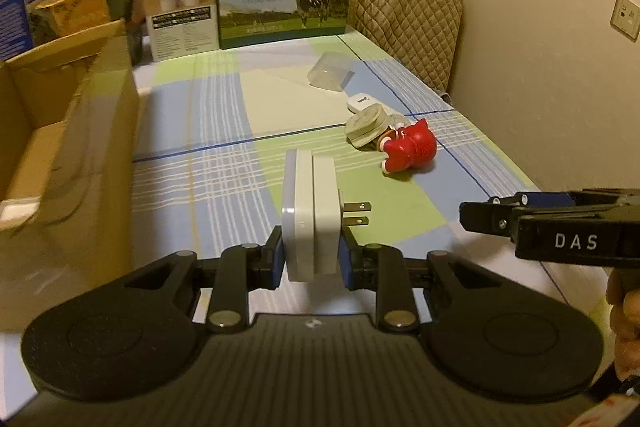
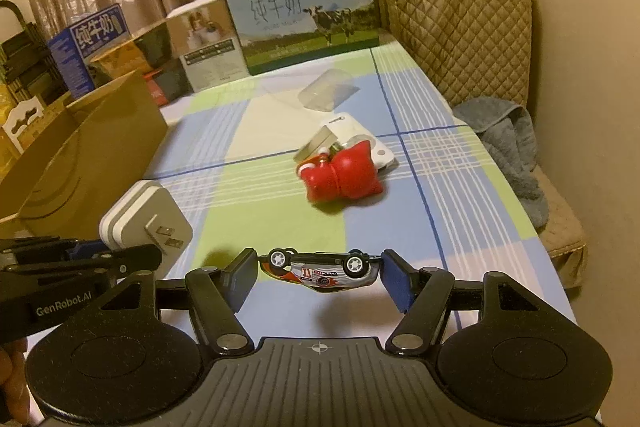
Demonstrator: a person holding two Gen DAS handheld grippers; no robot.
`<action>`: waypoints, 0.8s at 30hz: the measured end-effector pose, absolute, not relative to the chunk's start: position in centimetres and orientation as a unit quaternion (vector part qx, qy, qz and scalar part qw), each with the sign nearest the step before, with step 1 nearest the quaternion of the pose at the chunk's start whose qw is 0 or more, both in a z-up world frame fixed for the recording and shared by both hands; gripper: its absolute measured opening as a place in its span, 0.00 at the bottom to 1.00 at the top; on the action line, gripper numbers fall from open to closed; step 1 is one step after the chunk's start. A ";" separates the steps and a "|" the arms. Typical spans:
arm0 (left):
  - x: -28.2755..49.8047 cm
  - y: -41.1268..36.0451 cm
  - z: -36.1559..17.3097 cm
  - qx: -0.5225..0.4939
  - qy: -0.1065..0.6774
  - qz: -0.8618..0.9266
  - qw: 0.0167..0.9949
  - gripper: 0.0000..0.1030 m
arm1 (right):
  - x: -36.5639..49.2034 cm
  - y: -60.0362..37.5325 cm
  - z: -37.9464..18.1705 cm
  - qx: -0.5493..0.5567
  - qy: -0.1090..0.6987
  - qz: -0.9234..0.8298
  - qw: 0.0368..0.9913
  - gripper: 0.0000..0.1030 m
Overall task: Organize rigid objects
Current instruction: 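Carry the plug adapter and toy car over the cardboard box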
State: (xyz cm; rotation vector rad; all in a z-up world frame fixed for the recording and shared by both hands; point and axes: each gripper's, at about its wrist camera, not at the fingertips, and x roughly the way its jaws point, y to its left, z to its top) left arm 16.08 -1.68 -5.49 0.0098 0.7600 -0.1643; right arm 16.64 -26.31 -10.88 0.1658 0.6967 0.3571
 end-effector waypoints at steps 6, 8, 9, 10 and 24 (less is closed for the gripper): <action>12.0 -0.3 -3.5 -0.029 0.364 -0.062 0.929 0.22 | 12.9 -26.8 -9.1 0.109 0.326 0.169 0.924 0.62; 10.8 0.0 -2.9 -0.031 0.363 -0.057 0.930 0.22 | 11.7 -26.5 -8.5 0.109 0.323 0.170 0.925 0.62; 10.3 0.1 -2.7 -0.032 0.362 -0.055 0.930 0.22 | 11.2 -26.3 -8.2 0.105 0.321 0.172 0.925 0.62; 9.8 0.3 -2.3 -0.034 0.362 -0.053 0.930 0.22 | 10.6 -26.1 -7.9 0.101 0.319 0.174 0.926 0.62; 4.4 1.6 1.0 -0.047 0.345 -0.033 0.937 0.22 | 5.4 -22.8 -4.6 0.053 0.288 0.201 0.935 0.62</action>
